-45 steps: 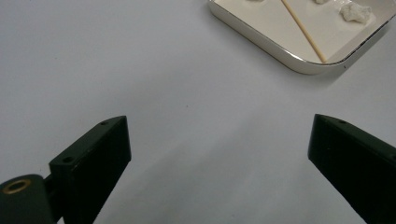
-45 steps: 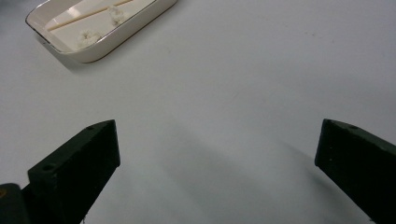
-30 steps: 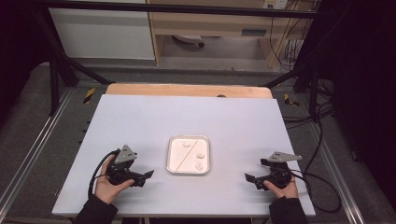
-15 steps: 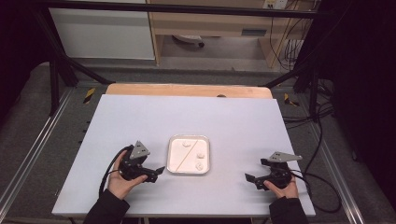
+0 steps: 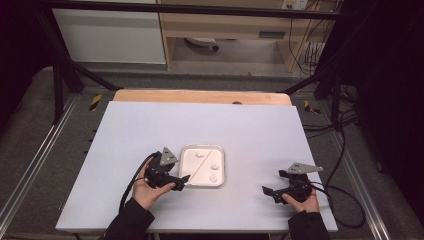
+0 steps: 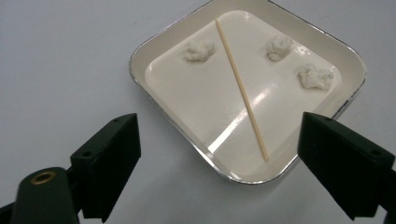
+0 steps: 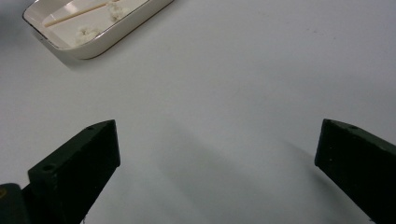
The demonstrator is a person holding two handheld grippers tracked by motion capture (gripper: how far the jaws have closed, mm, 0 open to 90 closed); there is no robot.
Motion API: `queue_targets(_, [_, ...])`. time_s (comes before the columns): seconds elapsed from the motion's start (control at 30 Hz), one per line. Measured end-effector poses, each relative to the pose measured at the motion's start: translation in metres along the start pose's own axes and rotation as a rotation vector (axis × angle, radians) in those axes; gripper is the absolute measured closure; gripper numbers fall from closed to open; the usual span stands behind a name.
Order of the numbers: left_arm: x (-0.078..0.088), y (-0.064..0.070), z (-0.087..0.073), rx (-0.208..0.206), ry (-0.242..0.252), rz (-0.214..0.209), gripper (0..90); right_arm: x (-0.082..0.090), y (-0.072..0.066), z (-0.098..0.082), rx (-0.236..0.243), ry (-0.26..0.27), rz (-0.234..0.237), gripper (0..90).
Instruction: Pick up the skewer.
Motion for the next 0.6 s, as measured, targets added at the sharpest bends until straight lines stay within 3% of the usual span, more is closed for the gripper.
queue_targets(0.27, [-0.014,0.012,0.014,0.017,-0.031,0.022,25.8,0.0,0.0,0.0,-0.001,0.001,0.001,0.7])
queue_targets(0.6, [-0.033,0.025,0.018,0.028,-0.062,0.012,50.1,0.0,0.0,0.0,0.001,0.0,0.002,0.7])
Point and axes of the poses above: each handheld gripper's, and its own axes: x roughly backward along the jaws, z roughly out of its top, y roughly to its right, the point moved 1 cm from there along -x, roughly forward along the jaws, and after that the axes turned 12 degrees about -y, right-handed, at the moved point
